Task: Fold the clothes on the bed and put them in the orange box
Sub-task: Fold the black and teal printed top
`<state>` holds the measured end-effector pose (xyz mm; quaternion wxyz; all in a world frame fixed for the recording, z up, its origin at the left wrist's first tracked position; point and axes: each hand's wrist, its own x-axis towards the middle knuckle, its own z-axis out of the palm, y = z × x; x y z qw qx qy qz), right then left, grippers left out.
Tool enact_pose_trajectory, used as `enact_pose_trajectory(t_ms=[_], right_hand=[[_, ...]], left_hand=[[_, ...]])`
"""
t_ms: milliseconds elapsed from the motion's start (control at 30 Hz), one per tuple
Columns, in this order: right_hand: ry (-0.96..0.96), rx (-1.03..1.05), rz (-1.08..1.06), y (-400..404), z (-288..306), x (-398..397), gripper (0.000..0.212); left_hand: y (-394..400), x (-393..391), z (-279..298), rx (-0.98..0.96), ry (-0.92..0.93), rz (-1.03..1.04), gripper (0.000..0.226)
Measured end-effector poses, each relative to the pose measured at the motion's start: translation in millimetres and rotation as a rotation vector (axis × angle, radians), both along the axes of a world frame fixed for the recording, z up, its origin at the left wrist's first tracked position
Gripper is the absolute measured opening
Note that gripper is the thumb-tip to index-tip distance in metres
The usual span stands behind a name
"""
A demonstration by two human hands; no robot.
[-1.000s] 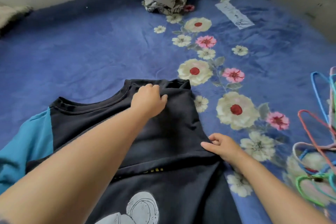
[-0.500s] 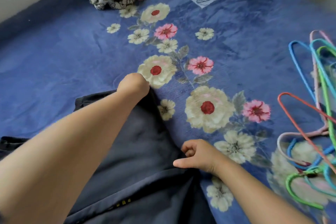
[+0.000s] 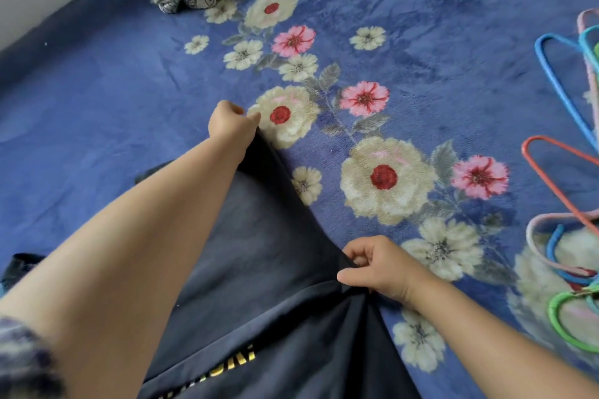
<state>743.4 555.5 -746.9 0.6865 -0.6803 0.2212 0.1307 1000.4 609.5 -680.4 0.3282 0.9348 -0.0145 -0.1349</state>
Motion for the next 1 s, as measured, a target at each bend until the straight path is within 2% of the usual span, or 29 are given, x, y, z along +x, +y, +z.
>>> enact_pose_trajectory(t_ms=[67,133,233,267,333,400,467,533,633,733,900,1000], right_hand=[[0.002,-0.058,-0.015,0,-1,1,0.024],[0.013,-0.076,-0.028,1,1,1,0.014],[0.029,-0.073,-0.042,2,3,2,0.016],[0.036,-0.081,-0.043,1,3,2,0.019],[0.054,-0.091,-0.049,1,4,2,0.015],[0.065,-0.091,-0.054,2,6,2,0.012],[0.067,-0.092,-0.059,3,9,2,0.014],[0.075,-0.088,-0.068,2,10,3,0.011],[0.067,-0.104,-0.072,2,12,1,0.022],[0.065,-0.079,-0.086,2,13,1,0.028],[0.052,-0.090,-0.141,3,11,5,0.006],[0.051,-0.135,-0.151,3,10,6,0.011]], left_hand=[[-2,-1,3,-0.217,0.106,0.017,0.032],[-3,2,7,-0.296,0.230,-0.076,0.027],[8,4,18,0.167,0.050,-0.213,0.023],[14,3,21,0.251,0.074,-0.225,0.024],[26,-3,25,0.332,0.292,-0.259,0.033],[29,-2,24,0.328,0.378,-0.354,0.024],[26,-2,26,0.239,0.285,-0.396,0.019],[18,-3,25,0.185,0.106,-0.351,0.026],[15,-13,10,0.264,-0.081,-0.370,0.030],[22,-22,-9,0.295,-0.187,-0.410,0.027],[28,-39,-15,0.287,-0.283,-0.325,0.033],[63,-66,-22,0.336,-0.532,-0.417,0.047]])
